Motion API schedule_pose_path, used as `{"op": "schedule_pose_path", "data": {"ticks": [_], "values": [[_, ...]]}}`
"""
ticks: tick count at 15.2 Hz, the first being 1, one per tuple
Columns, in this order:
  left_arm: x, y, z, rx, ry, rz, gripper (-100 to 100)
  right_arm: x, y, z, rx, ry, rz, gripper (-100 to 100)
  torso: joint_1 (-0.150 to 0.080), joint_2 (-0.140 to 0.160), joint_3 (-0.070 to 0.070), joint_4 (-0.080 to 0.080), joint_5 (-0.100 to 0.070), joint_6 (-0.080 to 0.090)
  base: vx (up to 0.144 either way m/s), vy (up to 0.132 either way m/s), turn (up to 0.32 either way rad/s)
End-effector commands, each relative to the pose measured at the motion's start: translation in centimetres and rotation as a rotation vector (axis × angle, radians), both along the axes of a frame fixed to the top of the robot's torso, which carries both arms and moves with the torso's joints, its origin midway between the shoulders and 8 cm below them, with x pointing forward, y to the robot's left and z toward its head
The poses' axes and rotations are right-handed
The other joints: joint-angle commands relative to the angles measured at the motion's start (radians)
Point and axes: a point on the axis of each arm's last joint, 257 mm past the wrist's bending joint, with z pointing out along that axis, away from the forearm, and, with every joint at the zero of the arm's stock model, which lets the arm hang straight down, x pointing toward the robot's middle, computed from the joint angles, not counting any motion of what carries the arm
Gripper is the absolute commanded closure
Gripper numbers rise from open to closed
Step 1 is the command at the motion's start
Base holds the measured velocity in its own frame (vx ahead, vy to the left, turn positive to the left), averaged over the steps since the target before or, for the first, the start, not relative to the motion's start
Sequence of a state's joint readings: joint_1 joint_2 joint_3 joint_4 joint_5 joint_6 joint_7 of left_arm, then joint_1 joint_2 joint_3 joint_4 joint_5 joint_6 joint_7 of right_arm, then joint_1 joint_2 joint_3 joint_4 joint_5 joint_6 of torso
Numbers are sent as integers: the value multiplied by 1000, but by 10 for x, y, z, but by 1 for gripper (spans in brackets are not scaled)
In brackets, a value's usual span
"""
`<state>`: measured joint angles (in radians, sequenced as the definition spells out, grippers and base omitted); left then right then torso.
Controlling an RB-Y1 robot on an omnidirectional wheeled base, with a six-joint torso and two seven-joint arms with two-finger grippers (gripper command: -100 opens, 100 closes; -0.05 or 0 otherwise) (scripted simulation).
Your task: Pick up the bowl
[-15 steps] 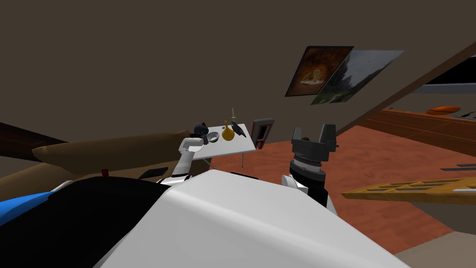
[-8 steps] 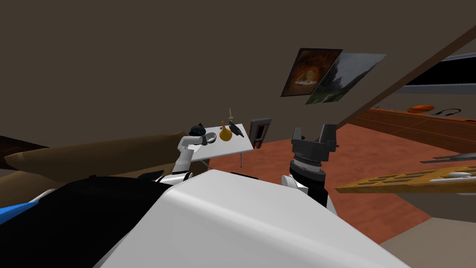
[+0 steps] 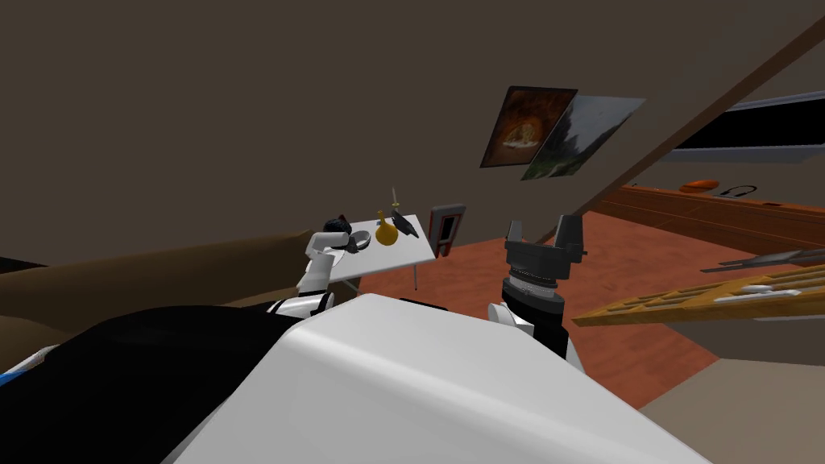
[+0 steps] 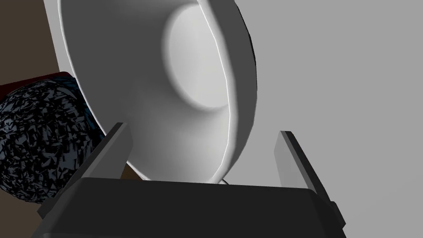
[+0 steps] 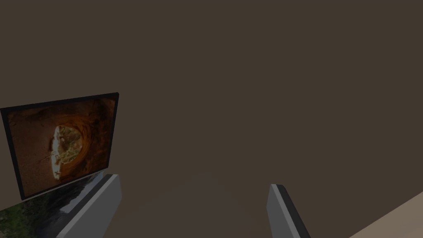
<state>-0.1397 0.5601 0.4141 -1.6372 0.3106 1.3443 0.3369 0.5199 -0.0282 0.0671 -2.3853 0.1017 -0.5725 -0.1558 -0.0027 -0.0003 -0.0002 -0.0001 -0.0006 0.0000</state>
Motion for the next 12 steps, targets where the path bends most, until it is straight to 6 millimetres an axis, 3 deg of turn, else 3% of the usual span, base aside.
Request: {"op": "schedule_pose_path", "data": {"ticks": [1, 12], "values": [[-5, 0, -2, -15, 24, 10, -100, 0, 0, 0, 0, 0, 0, 0, 0, 0, 0, 0, 0, 0, 9, -21, -29], [-27, -1, -5, -122, 143, 79, -100, 0, 0, 0, 0, 0, 0, 0, 1, 0, 0, 0, 0, 0, 13, -22, -59]]}}
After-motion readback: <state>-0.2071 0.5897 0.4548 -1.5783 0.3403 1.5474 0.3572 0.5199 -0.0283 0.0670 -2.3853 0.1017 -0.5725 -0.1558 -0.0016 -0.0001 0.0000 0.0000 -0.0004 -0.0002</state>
